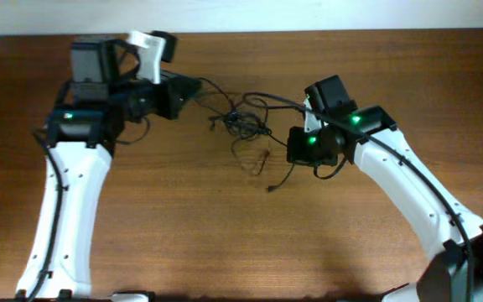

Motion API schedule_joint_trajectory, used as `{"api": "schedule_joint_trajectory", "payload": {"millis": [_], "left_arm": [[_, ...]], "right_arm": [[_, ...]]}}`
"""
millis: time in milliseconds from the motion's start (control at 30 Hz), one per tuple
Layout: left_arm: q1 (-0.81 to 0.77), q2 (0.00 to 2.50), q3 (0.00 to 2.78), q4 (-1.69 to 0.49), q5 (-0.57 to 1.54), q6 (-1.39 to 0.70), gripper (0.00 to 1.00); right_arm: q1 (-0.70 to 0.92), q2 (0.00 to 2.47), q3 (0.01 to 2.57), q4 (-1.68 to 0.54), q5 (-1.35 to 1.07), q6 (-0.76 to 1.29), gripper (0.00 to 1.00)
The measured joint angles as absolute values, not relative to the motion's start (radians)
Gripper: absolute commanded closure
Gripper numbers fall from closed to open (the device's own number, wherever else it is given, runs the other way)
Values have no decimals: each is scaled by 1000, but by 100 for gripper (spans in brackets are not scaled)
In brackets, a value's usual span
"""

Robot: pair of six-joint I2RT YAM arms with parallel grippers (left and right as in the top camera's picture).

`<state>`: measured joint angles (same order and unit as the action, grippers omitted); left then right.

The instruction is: Untangle cables

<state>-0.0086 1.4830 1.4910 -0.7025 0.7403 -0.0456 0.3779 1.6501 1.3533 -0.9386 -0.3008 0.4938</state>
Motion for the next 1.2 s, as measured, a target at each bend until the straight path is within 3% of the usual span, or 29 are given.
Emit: {"api": "schedule_joint_trajectory", "payload": {"millis": [167,333,400,433,500,667,833,1000,1200], "left_arm": [[23,1482,1491,-708,751,-103,100],[20,1481,1491,-815,631,-118,100],[15,1481,1491,-866,602,-118,100],[-1,1481,1493,-894,582,-118,100],[-56,1485,1496,-932,558,-130,100],[-178,1636,1498,-826,711,-181,100],[-181,1660,1505,-503,1007,-287,100],[-181,1660,1505,-489,1090,-296,100],[-181,1660,1505,-489,1092,-296,100]], "right_arm": [[193,1654,1362,-1003,-336,462,96],[157,1654,1364,-1045,-357,419,94],[155,1654,1363,-1051,-353,415,67],[147,1654,1364,-1056,-360,381,40],[128,1658,1382,-1087,-381,329,29],[127,1662,1528,-1098,-540,262,31],[165,1662,1530,-971,-595,414,47],[263,1737,1531,-895,-604,506,60],[277,1790,1531,-887,-577,622,60]]}}
